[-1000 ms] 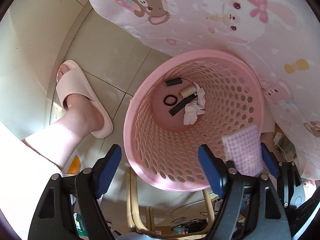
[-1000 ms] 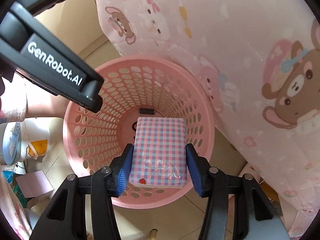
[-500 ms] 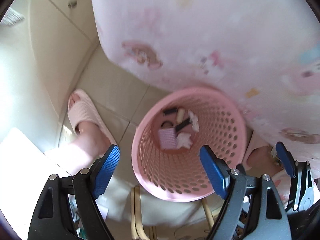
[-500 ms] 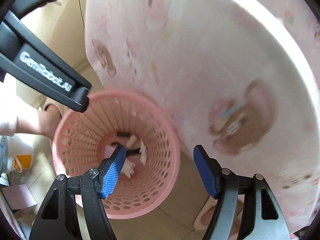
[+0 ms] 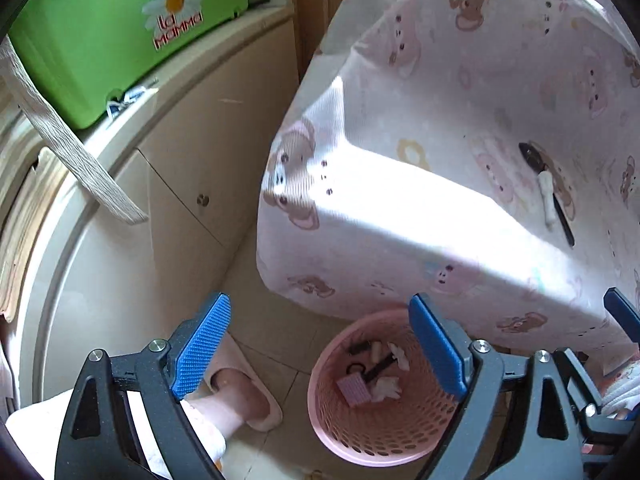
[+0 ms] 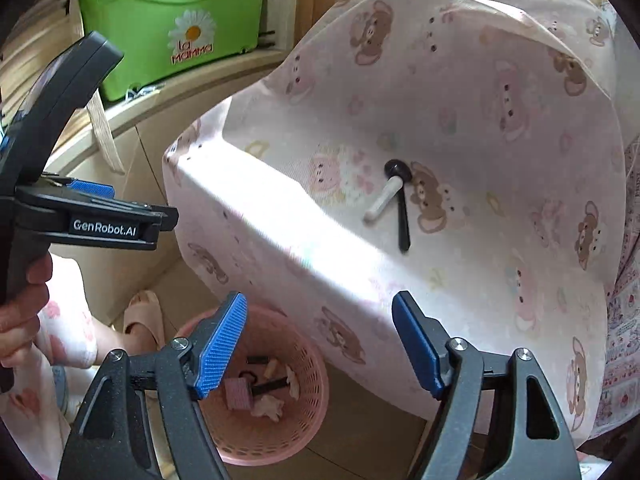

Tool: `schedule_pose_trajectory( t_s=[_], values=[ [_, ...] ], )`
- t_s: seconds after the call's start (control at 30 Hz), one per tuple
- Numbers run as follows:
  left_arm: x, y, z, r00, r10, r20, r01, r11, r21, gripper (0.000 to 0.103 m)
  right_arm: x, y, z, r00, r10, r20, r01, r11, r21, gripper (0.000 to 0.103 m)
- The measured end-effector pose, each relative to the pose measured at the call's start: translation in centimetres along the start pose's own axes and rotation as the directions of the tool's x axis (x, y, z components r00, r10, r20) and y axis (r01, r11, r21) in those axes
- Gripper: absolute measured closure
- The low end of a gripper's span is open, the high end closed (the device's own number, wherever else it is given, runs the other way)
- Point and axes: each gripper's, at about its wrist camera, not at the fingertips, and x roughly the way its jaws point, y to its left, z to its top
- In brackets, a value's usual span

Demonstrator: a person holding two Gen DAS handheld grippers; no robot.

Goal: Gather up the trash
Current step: 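Raise both tools back toward the chair seat, then grasp the black spoon by its handle with the right tool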

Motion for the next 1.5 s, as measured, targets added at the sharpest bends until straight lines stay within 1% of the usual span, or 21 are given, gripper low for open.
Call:
schedule_pose_trajectory(
  t_s=[0.07,0.13,0.2,0.23,0.3,0.33,0.4,0.5,0.57,0.63,0.77,0.9,0.97,1.07,1.13,1.17,1.23,1.37,1.43,1.5],
  values=[
    [-0.8,0.0,0.2,0.999,-0.004,0.046,0.004,1.000,0.000,0.012,-0.8,-0.5,0.7,0.999,-0.010,0.039,0.009,1.000,0.019,0.026],
    [-1.4,-0.1,0.4,0.997,-0.025,0.077,0.025,1.000,0.002,0.011,-1.6,-1.1,1.1,0.997,-0.014,0.074,0.011,0.999,0.047,0.025],
    [-1.7,-0.2,0.6,0.994,-0.037,0.102,0.037,0.999,0.002,0.010,-2.3,-2.3,1.7,0.996,-0.012,0.091,0.005,0.997,0.074,0.023],
    [-1.8,-0.1,0.7,0.993,-0.031,0.115,0.031,1.000,-0.003,0.009,-2.5,-2.6,1.8,0.995,-0.013,0.096,0.005,0.997,0.083,0.023],
    [-2.3,0.0,0.6,0.989,0.007,0.145,-0.004,1.000,-0.021,0.007,-2.5,-2.9,2.2,0.995,-0.019,0.100,0.010,0.996,0.091,0.023],
    [-2.5,0.1,0.7,0.987,0.010,0.159,-0.006,1.000,-0.026,0.007,-2.5,-3.1,2.0,0.994,-0.021,0.104,0.011,0.996,0.094,0.023],
    [-3.0,0.2,0.7,0.983,-0.024,0.179,0.030,0.999,-0.030,0.007,-2.8,-3.5,1.9,0.993,-0.019,0.119,0.006,0.994,0.113,0.023],
    [-4.1,0.1,0.4,0.971,-0.070,0.228,0.080,0.996,-0.033,0.005,-2.7,-3.6,2.0,0.992,-0.021,0.125,0.006,0.993,0.119,0.023],
    [-5.0,-0.2,0.3,0.959,-0.075,0.274,0.091,0.995,-0.044,0.001,-2.8,-3.6,2.1,0.991,-0.033,0.133,0.019,0.994,0.110,0.023],
    [-5.6,-0.3,0.3,0.948,-0.078,0.309,0.095,0.995,-0.040,0.001,-3.1,-3.9,2.3,0.987,-0.058,0.147,0.041,0.993,0.113,0.023],
    [-6.1,-0.7,0.4,0.939,-0.083,0.334,0.097,0.995,-0.026,0.001,-3.4,-5.0,2.6,0.985,-0.066,0.158,0.041,0.987,0.157,0.023],
    [-5.8,-1.2,0.5,0.943,-0.089,0.321,0.104,0.994,-0.029,0.001,-3.2,-6.0,3.0,0.985,-0.086,0.150,0.057,0.980,0.189,0.023],
    [-5.8,-1.5,0.5,0.941,-0.101,0.324,0.113,0.993,-0.018,0.001,-3.1,-6.4,3.2,0.985,-0.093,0.146,0.064,0.979,0.195,0.023],
    [-6.5,-2.1,0.4,0.920,-0.121,0.372,0.124,0.992,0.017,0.001,-3.1,-6.5,3.3,0.982,-0.111,0.151,0.082,0.979,0.185,0.023],
    [-6.9,-2.7,0.2,0.909,-0.109,0.402,0.099,0.994,0.045,0.001,-3.1,-6.6,3.5,0.979,-0.126,0.158,0.097,0.979,0.178,0.023],
    [-7.1,-3.0,0.2,0.907,-0.099,0.409,0.083,0.995,0.057,0.001,-3.1,-6.6,3.5,0.978,-0.132,0.161,0.103,0.979,0.177,0.023],
    [-7.2,-3.5,0.2,0.907,-0.105,0.408,0.080,0.994,0.078,0.001,-3.2,-7.0,3.7,0.977,-0.136,0.165,0.106,0.978,0.180,0.023],
    [-6.5,-3.8,0.5,0.913,-0.173,0.369,0.157,0.985,0.073,0.001,-3.2,-8.3,4.3,0.972,-0.156,0.176,0.120,0.972,0.202,0.023],
    [-5.6,-4.0,0.7,0.924,-0.162,0.346,0.155,0.987,0.046,0.001,-2.7,-9.6,4.6,0.973,-0.170,0.156,0.131,0.964,0.230,0.023],
    [-4.6,-4.4,1.0,0.939,-0.148,0.311,0.143,0.989,0.039,0.001,-2.0,-11.3,4.8,0.982,-0.143,0.123,0.103,0.953,0.285,0.023]
  ],
)
